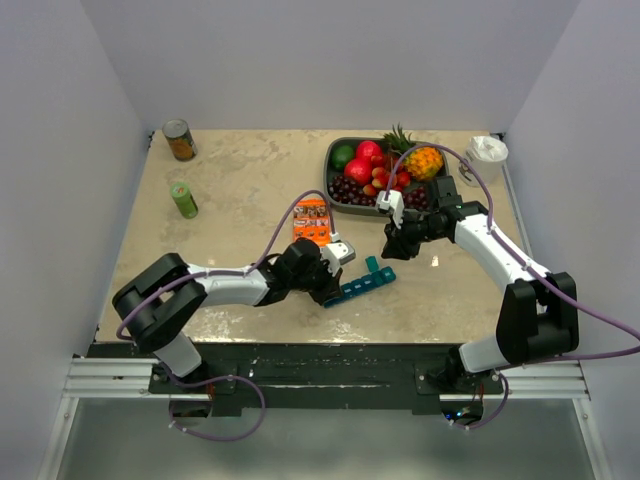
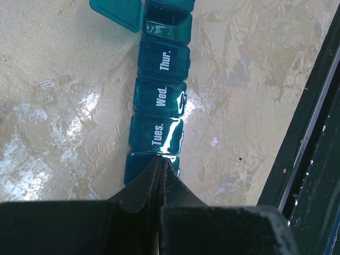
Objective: Sort the pills into containers
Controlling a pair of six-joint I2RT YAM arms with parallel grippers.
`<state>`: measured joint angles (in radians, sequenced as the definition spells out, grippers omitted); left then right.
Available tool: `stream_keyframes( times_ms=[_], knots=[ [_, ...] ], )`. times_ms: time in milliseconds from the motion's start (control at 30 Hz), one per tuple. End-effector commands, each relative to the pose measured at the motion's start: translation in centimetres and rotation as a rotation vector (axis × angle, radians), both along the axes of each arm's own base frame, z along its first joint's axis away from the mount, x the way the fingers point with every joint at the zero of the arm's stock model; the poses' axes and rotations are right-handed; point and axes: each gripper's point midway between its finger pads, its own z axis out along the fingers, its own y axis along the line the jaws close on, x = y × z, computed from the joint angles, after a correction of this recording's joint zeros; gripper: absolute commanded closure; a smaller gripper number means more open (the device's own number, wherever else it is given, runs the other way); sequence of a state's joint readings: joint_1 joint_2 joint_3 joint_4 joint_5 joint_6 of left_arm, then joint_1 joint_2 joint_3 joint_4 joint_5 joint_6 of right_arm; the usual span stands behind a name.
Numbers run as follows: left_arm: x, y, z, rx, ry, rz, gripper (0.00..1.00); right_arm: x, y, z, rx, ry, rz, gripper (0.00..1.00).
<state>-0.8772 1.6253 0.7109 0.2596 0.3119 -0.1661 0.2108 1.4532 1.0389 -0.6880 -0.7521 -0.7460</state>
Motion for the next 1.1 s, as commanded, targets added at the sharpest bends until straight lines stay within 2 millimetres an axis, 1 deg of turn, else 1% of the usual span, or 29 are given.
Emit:
stream_keyframes(
  times_ms=[0,33,67,133,167,233,267,333,367,400,433,467,500,533,567,600,633,667,700,733,767,800,833,867,900,967,1067],
  knots=[
    [0.4,0.3,-0.1,0.009,0.012,0.017,1.00,-0.1,0.2,0.3,0.023,0.003,0.009,0.73],
    [0.4,0.2,0.3,0.002,0.007,0.018,1.00,-0.1,0.2,0.3,0.022,0.002,0.011,0.73],
    [0.5,0.1,1.2,-0.021,-0.002,0.017,1.00,-0.1,0.2,0.3,0.025,0.004,0.011,0.73],
    [0.6,-0.1,2.5,-0.051,-0.016,0.025,1.00,-0.2,0.2,0.3,0.026,0.003,0.013,0.73],
    [0.8,-0.2,4.1,-0.083,-0.040,0.031,0.95,-0.2,0.2,0.4,0.028,0.000,0.017,0.73],
    [1.2,-0.1,5.7,-0.114,-0.074,0.052,0.86,-0.2,0.3,0.6,0.030,-0.004,0.021,0.73],
    [1.3,0.1,7.5,-0.147,-0.106,0.060,0.79,-0.3,0.2,0.6,0.031,-0.005,0.021,0.73],
    [1.5,0.6,9.0,-0.168,-0.149,0.075,0.70,-0.3,0.2,0.8,0.034,-0.011,0.023,0.73],
    [1.6,1.0,10.8,-0.197,-0.190,0.091,0.64,-0.4,0.2,0.8,0.034,-0.014,0.025,0.73],
    [1.8,1.4,11.5,-0.206,-0.212,0.103,0.61,-0.4,0.2,0.9,0.035,-0.017,0.029,0.73],
    [1.7,1.9,11.7,-0.197,-0.234,0.106,0.57,-0.4,0.2,0.9,0.035,-0.020,0.030,0.73],
    [1.7,2.6,13.2,-0.215,-0.276,0.121,0.50,-0.4,0.2,1.0,0.036,-0.025,0.035,0.73],
    [1.9,3.1,13.7,-0.214,-0.301,0.134,0.46,-0.5,0.2,1.1,0.037,-0.026,0.038,0.73],
    [1.9,3.9,13.6,-0.193,-0.318,0.140,0.43,-0.5,0.3,1.1,0.040,-0.026,0.040,0.73],
    [2.0,4.7,15.0,-0.209,-0.356,0.168,0.35,-0.6,0.3,1.1,0.040,-0.028,0.043,0.73],
    [2.2,5.4,15.4,-0.207,-0.376,0.186,0.31,-0.6,0.3,1.3,0.040,-0.037,0.046,0.73],
    [2.2,6.1,15.3,-0.194,-0.382,0.203,0.28,-0.6,0.2,1.3,0.041,-0.035,0.043,0.73],
    [2.4,7.1,16.4,-0.207,-0.411,0.247,0.22,-0.7,0.2,1.3,0.041,-0.038,0.046,0.73],
    [2.7,7.9,16.8,-0.208,-0.420,0.279,0.18,-0.7,0.2,1.4,0.041,-0.042,0.045,0.73],
    [2.9,8.7,16.6,-0.197,-0.416,0.316,0.17,-0.7,0.2,1.5,0.043,-0.046,0.046,0.73],
    [2.7,9.3,17.3,-0.218,-0.424,0.336,0.14,-0.7,0.2,1.5,0.042,-0.048,0.045,0.73],
    [2.8,9.9,17.2,-0.222,-0.418,0.359,0.13,-0.7,0.2,1.5,0.044,-0.049,0.047,0.73],
    [2.7,10.3,17.0,-0.224,-0.402,0.372,0.11,-0.7,0.3,1.6,0.045,-0.050,0.048,0.73],
    [2.5,10.7,17.3,-0.231,-0.406,0.383,0.11,-0.7,0.3,1.6,0.047,-0.050,0.049,0.73],
    [2.7,11.2,17.1,-0.220,-0.402,0.412,0.11,-0.8,0.3,1.6,0.047,-0.049,0.049,0.72],
    [2.6,12.2,15.8,-0.171,-0.367,0.454,0.10,-0.7,0.3,1.6,0.048,-0.050,0.048,0.72],
    [2.8,13.2,14.9,-0.143,-0.313,0.532,0.08,-0.8,0.3,1.6,0.048,-0.050,0.049,0.72]
  ],
)
